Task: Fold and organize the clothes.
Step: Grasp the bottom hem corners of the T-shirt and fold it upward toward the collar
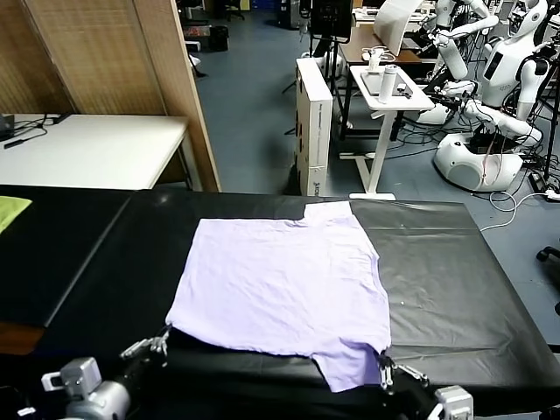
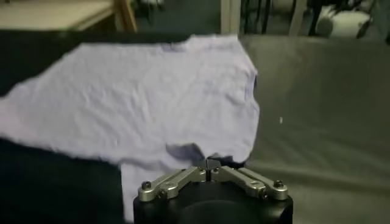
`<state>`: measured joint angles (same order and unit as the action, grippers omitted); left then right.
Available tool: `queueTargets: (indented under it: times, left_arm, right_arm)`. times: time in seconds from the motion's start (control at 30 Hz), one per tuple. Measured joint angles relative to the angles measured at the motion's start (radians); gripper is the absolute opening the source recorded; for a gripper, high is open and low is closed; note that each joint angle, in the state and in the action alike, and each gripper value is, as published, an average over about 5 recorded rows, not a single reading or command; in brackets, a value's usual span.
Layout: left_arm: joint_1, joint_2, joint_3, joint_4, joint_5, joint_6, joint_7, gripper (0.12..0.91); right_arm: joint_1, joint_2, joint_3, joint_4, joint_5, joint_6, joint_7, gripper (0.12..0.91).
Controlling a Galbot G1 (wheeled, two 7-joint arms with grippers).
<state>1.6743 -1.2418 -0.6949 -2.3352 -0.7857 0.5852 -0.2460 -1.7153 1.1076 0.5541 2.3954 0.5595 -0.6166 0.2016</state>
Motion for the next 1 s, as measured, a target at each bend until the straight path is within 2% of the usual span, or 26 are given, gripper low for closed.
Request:
queueTargets:
  times: [0.17, 0.5, 0.77, 1.0]
  left_arm:
    - [-0.075, -0.011, 0.007, 0.039, -0.004, -0.006, -0.002, 0.147]
    - [-0.183, -0.010, 0.036, 0.116, 0.007, -0.030, -0.008, 0.147]
    - [-0.248, 0.011, 0.069, 0.186, 0.015, -0.033, 0.001, 0.147]
    - [-0.281, 0.028, 0.080, 0.239, 0.023, -0.037, 0.015, 0.147]
  right_arm:
    - [0.128, -0.030, -0.023, -0.083, 0.044, 0.005, 0.006, 0.139]
    - [0.348, -0.064, -0.083, -0.265, 0.070, 0.047, 0.000, 0.139]
    - [0.453, -0.049, -0.150, -0.363, 0.045, 0.056, 0.006, 0.139]
    - [0.499, -0.023, -0.187, -0.410, 0.016, 0.033, 0.014, 0.139]
